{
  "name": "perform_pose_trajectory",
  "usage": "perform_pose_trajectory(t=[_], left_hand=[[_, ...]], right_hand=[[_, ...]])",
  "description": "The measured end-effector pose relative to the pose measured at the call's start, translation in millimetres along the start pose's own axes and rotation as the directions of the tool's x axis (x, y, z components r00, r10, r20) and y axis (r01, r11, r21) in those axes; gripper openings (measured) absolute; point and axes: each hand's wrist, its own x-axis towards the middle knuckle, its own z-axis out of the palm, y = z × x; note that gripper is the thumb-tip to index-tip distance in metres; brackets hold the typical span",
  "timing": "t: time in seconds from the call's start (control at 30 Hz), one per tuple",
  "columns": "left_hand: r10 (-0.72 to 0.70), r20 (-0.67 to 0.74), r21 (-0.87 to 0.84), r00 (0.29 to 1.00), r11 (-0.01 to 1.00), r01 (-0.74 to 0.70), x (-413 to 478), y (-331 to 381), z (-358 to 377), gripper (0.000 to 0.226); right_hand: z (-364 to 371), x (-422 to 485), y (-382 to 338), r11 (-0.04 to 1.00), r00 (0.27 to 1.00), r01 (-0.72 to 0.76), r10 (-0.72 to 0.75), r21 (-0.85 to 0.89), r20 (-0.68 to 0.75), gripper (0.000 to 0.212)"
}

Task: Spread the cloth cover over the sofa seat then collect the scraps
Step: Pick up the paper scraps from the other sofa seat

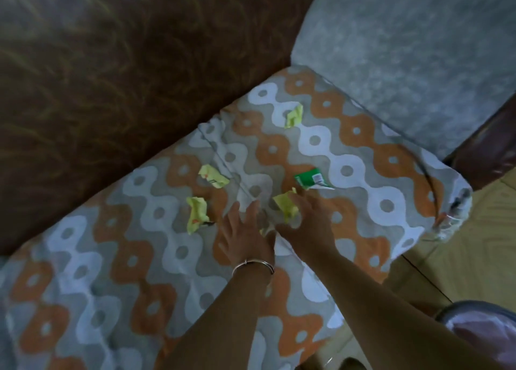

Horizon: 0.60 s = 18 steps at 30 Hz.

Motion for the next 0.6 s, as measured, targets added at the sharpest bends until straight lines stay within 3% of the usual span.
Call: perform_pose_trajectory(t=[0.17, 0.27, 0.37, 0.5, 0.6], left_hand=[[-0.006, 0.082, 0.081, 0.997, 0.997, -0.001, 23, -27, 10, 0.052], [0.045, 0.091, 0.13, 0.995, 0.99, -0.057, 29, -37, 14, 0.037], [0.066, 0.11, 0.072, 0.992, 0.995, -0.074, 36, -42, 9, 0.024], [0.089, -0.043, -0.179, 0.995, 0.979, -0.096, 46, -38, -10, 0.026], [0.017, -0.234, -0.091, 0.972, 0.995, -0.04, 59, -40, -23, 0.028]], right_hand=[[35, 20, -10, 0.97, 0.999, 0.015, -0.027, -0.243, -0.043, 0.069], [44, 24, -10, 0.948, 0.994, -0.068, 0.039, -0.31, -0.097, 0.064], [46, 27, -11, 0.915, 0.988, -0.13, 0.089, -0.382, -0.123, 0.059], [43, 31, -19, 0.912, 0.992, -0.121, 0.106, -0.392, -0.061, 0.047], [35, 34, -25, 0.907, 0.996, -0.058, 0.025, -0.418, -0.084, 0.044]])
